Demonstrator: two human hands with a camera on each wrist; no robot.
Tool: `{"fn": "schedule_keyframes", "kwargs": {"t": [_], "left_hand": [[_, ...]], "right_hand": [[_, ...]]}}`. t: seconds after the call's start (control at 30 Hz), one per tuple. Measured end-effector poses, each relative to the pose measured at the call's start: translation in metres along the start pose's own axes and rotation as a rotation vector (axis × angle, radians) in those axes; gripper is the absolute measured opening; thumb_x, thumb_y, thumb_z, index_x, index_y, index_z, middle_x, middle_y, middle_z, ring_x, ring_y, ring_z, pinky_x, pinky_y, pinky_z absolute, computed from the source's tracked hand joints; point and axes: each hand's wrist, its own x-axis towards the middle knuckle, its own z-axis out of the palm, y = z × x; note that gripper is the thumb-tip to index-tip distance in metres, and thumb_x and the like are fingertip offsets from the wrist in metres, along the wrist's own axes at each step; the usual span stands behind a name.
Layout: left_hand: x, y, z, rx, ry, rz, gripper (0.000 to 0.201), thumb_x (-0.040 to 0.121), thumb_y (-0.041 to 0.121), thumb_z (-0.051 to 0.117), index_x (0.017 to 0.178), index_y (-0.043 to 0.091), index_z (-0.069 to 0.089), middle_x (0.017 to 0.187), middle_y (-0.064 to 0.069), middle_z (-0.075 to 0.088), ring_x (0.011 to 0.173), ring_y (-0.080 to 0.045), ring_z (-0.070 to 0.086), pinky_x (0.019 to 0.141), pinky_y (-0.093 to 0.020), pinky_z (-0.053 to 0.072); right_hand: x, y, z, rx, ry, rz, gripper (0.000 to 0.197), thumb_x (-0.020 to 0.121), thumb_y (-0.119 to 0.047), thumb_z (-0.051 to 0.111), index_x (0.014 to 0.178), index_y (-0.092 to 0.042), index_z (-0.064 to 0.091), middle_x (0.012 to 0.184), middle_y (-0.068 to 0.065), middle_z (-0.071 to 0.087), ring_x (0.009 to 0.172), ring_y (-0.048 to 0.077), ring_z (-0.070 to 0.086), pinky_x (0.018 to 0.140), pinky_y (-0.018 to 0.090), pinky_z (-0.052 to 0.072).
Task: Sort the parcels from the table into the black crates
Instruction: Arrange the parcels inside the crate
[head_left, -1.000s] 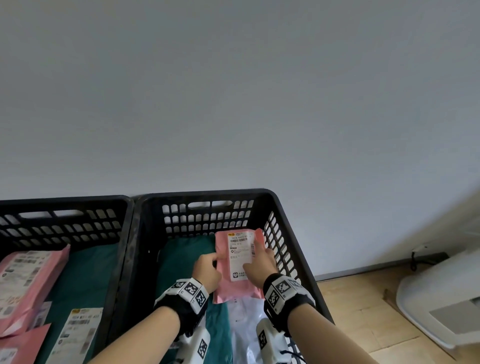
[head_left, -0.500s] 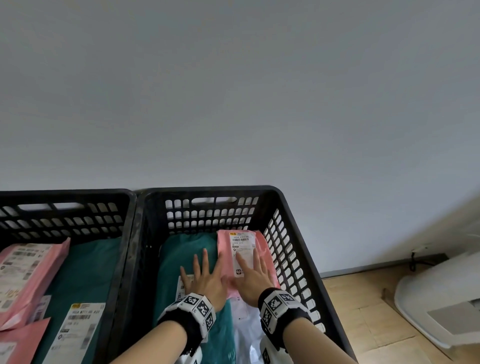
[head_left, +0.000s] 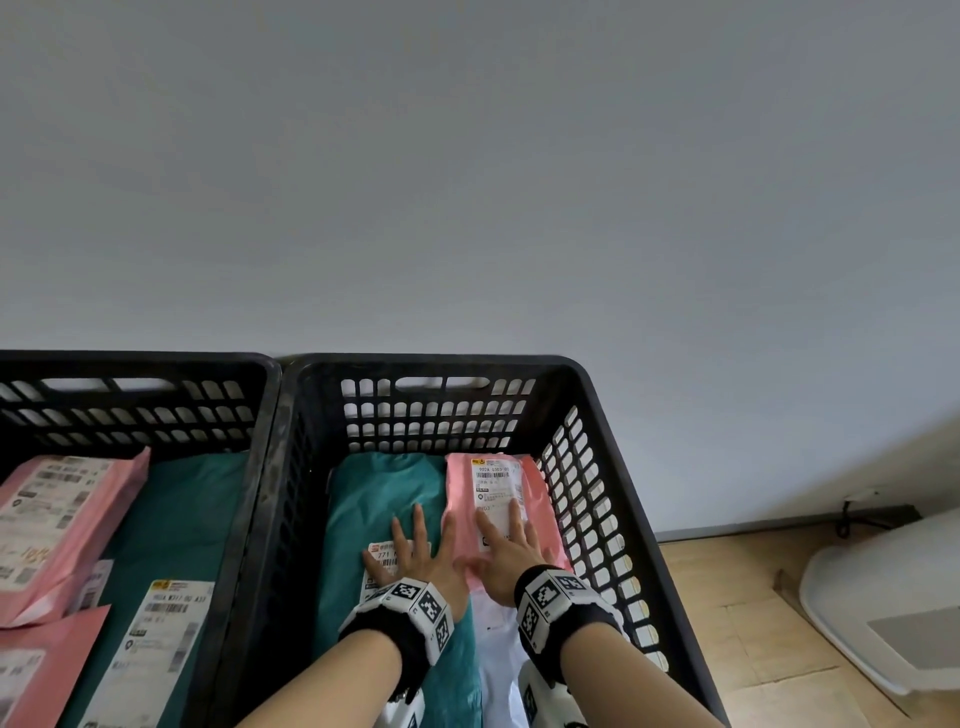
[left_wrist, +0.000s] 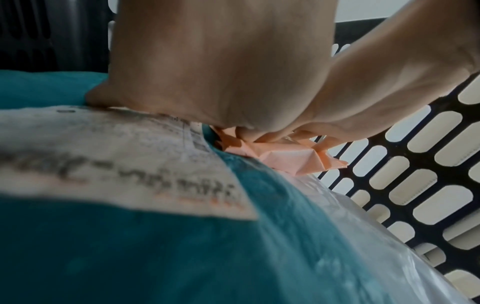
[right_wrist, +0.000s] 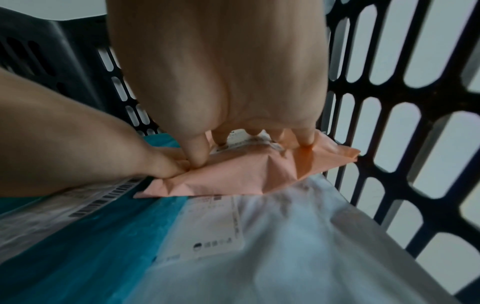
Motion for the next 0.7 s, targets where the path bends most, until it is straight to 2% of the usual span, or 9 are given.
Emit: {"fn": "schedule_keyframes", "kwargs": {"t": [0.4,0.5,0.7], "left_hand": [[0.0,0.002,-0.006,-0.04,-0.023,-0.013,0.061,0.101,0.038,0.022,0.147,0.037,-0.017,0.153,-0.005,-0.032,0.14,-0.034,-0.027,0.107,-0.069,-0.003],[-0.005,0.002,-0.015,-0.08,-0.023,-0.019,0.057,0.101,0.041,0.02,0.148,0.038,-0.011,0.155,-0.004,-0.028,0.142,-0.033,-0.025,0.11,-0.066,-0.002],[-0.022,0.0,-0.03,-0.16,0.023,-0.009,0.058,0.099,0.034,0.027,0.149,0.04,-0.002,0.156,-0.007,-0.023,0.143,-0.035,-0.02,0.111,-0.064,-0.001]], "right_hand": [[0.004,0.001,-0.006,0.006,-0.021,0.009,0.069,0.096,-0.041,0.045,0.149,-0.044,0.001,0.156,0.003,-0.026,0.146,0.032,-0.009,0.116,0.058,0.0],[0.0,-0.001,-0.011,0.018,0.003,-0.008,0.07,0.096,-0.037,0.047,0.151,-0.039,0.003,0.157,0.003,-0.022,0.147,0.032,-0.006,0.116,0.057,0.004],[-0.005,0.0,-0.023,0.137,0.09,-0.045,0.073,0.095,-0.025,0.049,0.152,-0.034,0.004,0.158,0.008,-0.019,0.147,0.031,0.001,0.118,0.046,0.02]]}}
